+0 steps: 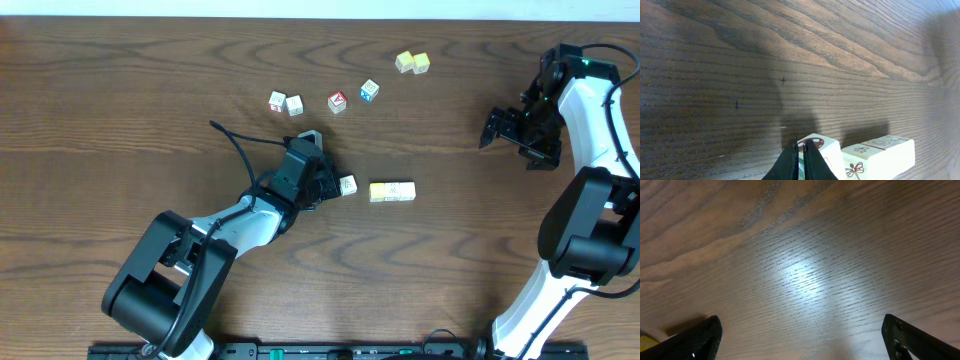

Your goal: Lift 4 blocks

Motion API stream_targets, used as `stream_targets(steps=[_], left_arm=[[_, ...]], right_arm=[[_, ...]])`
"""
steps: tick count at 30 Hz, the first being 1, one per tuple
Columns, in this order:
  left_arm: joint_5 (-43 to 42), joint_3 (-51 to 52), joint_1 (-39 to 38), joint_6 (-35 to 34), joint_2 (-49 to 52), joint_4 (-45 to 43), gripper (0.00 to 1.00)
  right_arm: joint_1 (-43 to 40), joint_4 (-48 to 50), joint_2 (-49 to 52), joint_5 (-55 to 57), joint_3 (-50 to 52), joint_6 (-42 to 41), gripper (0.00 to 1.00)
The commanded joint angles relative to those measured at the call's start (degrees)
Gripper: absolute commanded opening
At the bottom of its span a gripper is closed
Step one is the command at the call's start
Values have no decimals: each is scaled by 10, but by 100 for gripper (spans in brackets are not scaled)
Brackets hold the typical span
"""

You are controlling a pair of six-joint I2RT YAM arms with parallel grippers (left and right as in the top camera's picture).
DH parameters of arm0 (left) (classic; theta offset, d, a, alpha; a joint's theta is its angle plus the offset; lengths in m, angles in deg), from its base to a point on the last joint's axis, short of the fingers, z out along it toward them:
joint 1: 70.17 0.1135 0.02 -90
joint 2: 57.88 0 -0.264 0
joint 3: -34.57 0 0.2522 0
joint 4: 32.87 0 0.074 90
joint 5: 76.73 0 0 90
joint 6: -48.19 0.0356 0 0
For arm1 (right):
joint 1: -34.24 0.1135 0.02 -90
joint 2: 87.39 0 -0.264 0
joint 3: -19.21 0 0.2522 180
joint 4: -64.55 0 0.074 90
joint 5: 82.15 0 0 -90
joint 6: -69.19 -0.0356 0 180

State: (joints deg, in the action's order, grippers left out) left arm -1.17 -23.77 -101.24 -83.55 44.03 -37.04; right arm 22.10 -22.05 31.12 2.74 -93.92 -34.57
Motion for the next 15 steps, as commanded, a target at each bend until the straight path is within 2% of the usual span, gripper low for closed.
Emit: stream_targets(steps=[1, 15], left_arm=[[10, 2, 0, 12, 9, -4, 7], [-2, 2, -4, 9, 9, -6, 8]], right_arm=[[1, 0, -1, 2, -7, 1, 99], [1, 0, -1, 2, -7, 1, 99]])
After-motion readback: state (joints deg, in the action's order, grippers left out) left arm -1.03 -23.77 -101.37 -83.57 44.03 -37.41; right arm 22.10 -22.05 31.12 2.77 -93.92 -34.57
